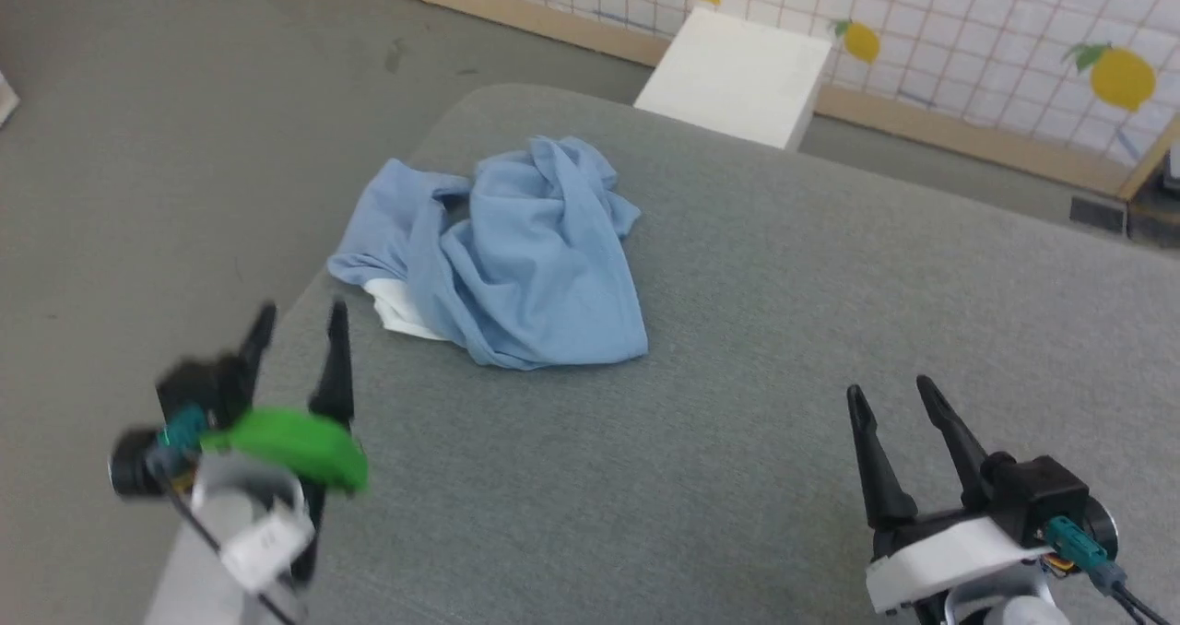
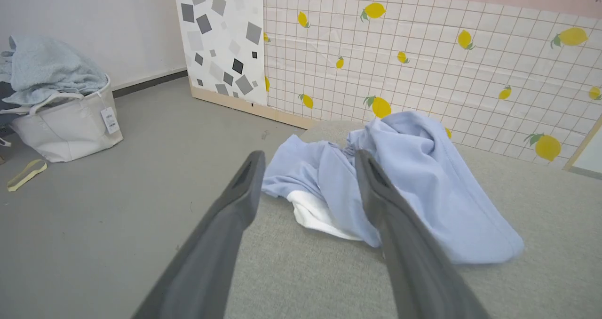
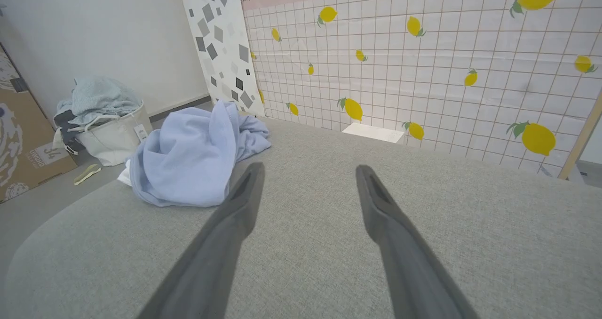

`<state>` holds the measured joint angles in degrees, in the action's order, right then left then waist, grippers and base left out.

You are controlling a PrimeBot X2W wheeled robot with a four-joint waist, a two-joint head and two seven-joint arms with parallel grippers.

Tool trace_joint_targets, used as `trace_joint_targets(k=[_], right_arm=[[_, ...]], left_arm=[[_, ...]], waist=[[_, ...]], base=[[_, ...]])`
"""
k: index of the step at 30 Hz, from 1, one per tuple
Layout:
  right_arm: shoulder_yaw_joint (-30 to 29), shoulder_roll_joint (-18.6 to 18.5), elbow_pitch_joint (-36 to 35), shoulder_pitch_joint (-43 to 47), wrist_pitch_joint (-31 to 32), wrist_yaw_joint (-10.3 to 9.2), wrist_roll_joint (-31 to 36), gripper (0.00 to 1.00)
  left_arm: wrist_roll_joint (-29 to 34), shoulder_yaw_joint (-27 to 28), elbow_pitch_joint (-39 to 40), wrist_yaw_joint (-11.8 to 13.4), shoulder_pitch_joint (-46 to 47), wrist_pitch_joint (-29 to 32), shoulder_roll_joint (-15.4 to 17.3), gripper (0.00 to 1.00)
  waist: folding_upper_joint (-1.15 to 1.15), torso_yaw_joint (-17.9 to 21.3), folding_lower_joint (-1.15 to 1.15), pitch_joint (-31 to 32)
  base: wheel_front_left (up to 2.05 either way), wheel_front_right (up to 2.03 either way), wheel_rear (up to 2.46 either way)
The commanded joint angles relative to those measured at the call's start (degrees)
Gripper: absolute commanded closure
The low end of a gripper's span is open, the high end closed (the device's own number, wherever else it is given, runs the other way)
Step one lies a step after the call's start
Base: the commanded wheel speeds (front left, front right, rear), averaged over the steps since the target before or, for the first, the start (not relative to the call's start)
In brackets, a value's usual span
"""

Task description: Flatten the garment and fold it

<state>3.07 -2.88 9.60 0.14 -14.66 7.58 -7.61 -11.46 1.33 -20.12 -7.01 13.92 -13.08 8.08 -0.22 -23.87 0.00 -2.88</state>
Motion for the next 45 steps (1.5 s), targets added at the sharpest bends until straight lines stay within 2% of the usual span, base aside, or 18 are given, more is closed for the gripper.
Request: trace_joint_targets(k=[1, 8, 16, 20, 23, 28, 31, 32, 33, 34, 39, 45], right_arm=[[-0.14, 0.01, -0.44, -1.27, -0.25, -0.09, 0.74, 0.0], [-0.91, 0.01, -2.45, -3.87, 1.03, -0.09, 3.19, 0.0], [-1.68, 0.01, -5.55, -4.65, 2.03, -0.09, 4.53, 0.0], [-2.04, 0.01, -6.75, -4.86, 2.11, -0.09, 4.64, 0.0], [-1.94, 0.01, -7.26, -5.06, 2.08, -0.09, 4.65, 0.0], [-1.92, 0.01, -7.68, -5.22, 1.96, -0.09, 4.45, 0.0], [-1.82, 0.01, -7.42, -5.52, 1.9, -0.09, 4.29, 0.0], [-1.79, 0.01, -7.22, -5.65, 1.86, -0.09, 4.24, 0.0], [-1.78, 0.01, -7.05, -5.72, 1.83, -0.09, 4.17, 0.0], [-1.67, 0.01, -6.85, -5.83, 1.78, -0.09, 4.09, 0.0], [-1.22, 0.01, -5.6, -6.2, 1.44, -0.09, 3.51, 0.0], [-0.94, 0.01, -3.3, -5.88, 0.75, -0.09, 2.28, 0.0]], left_arm=[[-0.99, -0.42, -1.56, -0.31, 4.29, 0.88, 1.26, 0.0], [-7.0, -4.47, -13.59, -0.45, 22.16, 12.18, 6.04, 0.0], [-16.89, -9.88, -25.77, -0.46, 36.05, 33.19, 9.31, 0.0], [-18.51, -11.85, -30.37, -0.46, 39.07, 43.2, 10.44, 0.0], [-17.88, -13.3, -33.33, -0.07, 39.92, 48.57, 11.1, 0.0], [-18.15, -14.64, -37.06, 0.4, 39.4, 54.58, 10.24, 0.0], [-18.81, -14.54, -37.92, 0.5, 38.75, 55.05, 9.58, 0.0], [-19.02, -14.57, -38.24, 0.48, 38.4, 55.01, 9.3, 0.51], [-19.11, -14.39, -38.05, 0.61, 38.27, 53.82, 9.23, 0.81], [-19.48, -13.9, -37.9, 0.82, 38.07, 52.19, 9.06, 1.0], [-21.62, -10.7, -36.42, 1.02, 37.81, 41.78, 8.92, 1.0], [-21.03, -8.8, -33.76, 1.32, 39.79, 27.86, 10.4, 1.0]], waist=[[0.22, 2.92, 0.0, -3.37], [0.22, 8.03, 0.0, -10.01], [0.22, 13.24, 0.0, -16.5], [0.22, 14.46, 0.0, -18.7], [0.22, 14.94, 0.0, -19.89], [0.22, 14.66, 0.0, -21.05], [0.22, 14.1, 0.0, -21.23], [0.22, 13.87, 0.0, -21.09], [0.22, 13.61, 0.0, -20.91], [0.22, 13.4, 0.0, -20.68], [0.22, 12.46, 0.0, -18.81], [0.22, 11.5, 0.0, -14.65]], base=[[0.0, 0.0, 0.0], [0.0, 0.0, 0.0], [0.0, 0.0, 0.0], [0.0, 0.0, 0.0], [0.0, 0.0, 0.0], [0.0, 0.0, 0.0], [0.0, 0.0, 0.0], [0.0, 0.0, 0.0], [0.0, 0.0, 0.0], [0.0, 0.0, 0.0], [0.0, 0.0, 0.0], [0.0, 0.0, 0.0]])
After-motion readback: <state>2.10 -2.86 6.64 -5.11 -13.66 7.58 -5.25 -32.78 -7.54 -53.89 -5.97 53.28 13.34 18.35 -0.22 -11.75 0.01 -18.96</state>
